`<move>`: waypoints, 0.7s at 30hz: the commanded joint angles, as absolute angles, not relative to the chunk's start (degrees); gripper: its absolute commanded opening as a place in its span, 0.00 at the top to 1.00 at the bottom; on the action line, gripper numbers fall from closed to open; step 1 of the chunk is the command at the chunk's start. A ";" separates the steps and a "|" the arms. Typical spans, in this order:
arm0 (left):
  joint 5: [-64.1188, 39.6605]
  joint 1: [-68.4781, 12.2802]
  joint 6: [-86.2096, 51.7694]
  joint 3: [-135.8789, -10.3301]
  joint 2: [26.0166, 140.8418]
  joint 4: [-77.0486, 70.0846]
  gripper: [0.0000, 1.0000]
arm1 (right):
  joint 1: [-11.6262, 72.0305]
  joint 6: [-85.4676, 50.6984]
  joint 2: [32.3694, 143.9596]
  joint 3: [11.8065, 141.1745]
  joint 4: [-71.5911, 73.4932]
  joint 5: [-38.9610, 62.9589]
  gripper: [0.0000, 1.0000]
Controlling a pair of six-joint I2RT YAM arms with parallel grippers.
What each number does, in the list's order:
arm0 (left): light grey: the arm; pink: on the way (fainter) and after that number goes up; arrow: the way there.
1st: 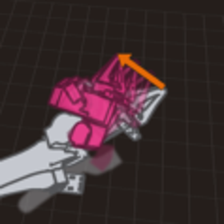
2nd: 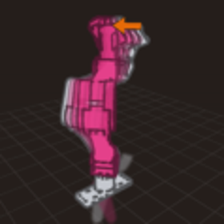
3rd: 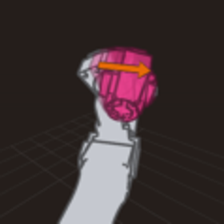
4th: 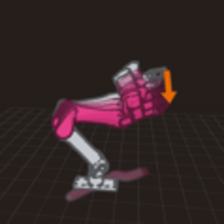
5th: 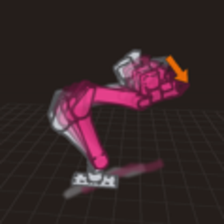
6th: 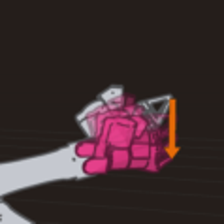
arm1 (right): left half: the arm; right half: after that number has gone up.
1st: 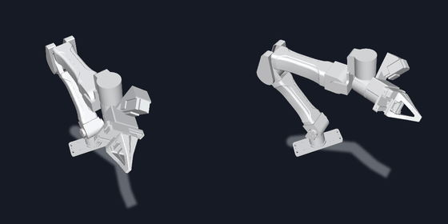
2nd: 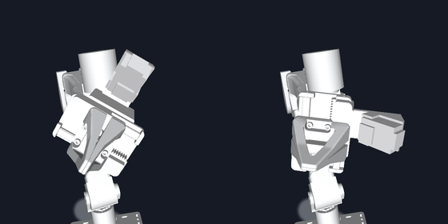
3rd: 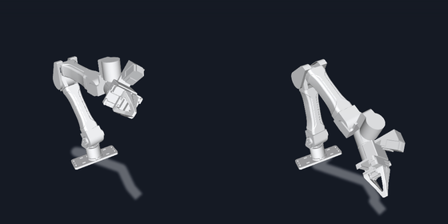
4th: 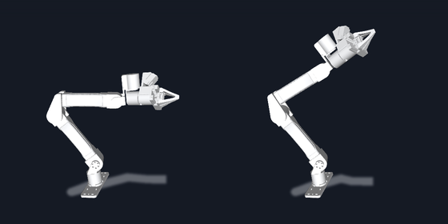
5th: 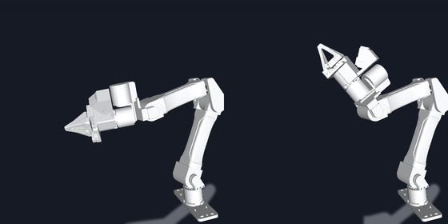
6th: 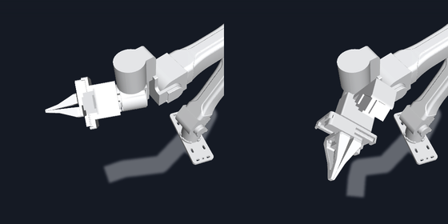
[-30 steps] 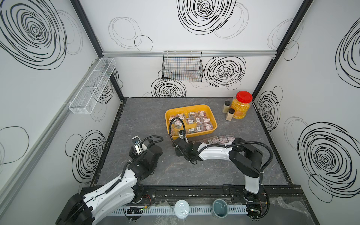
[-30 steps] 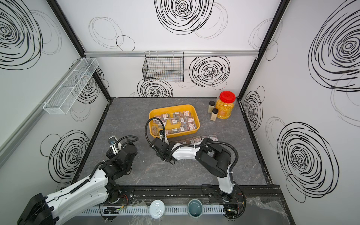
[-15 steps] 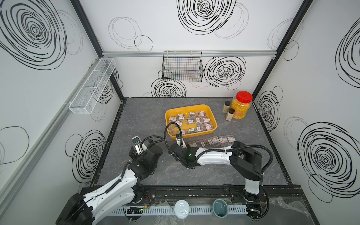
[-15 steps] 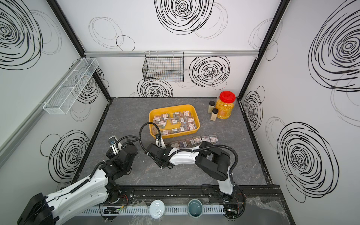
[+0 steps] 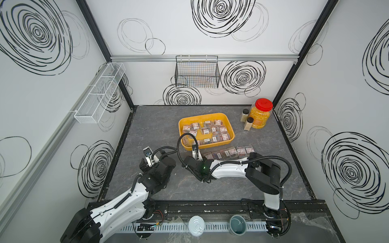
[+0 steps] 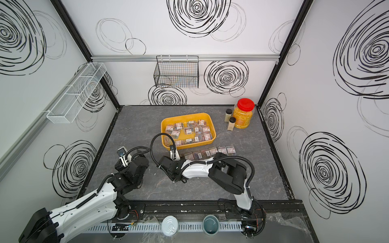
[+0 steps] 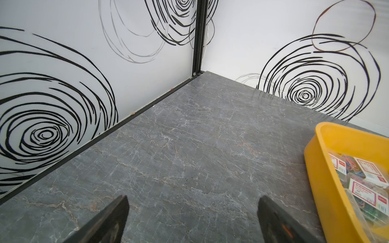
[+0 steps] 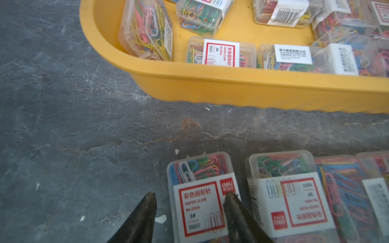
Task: Take the paper clips out of the storage box
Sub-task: Place the boxed paper clips at the center of the board.
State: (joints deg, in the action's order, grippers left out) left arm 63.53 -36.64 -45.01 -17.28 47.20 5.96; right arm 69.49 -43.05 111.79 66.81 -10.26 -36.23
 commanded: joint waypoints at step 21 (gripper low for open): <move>65.13 -37.11 -45.44 -19.03 47.79 5.23 0.01 | 66.53 -49.31 111.21 66.36 -13.74 -39.64 0.58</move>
State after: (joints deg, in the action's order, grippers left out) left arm 63.55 -36.75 -45.01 -17.37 47.68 5.96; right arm 66.72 -47.81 111.92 66.76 -10.96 -38.41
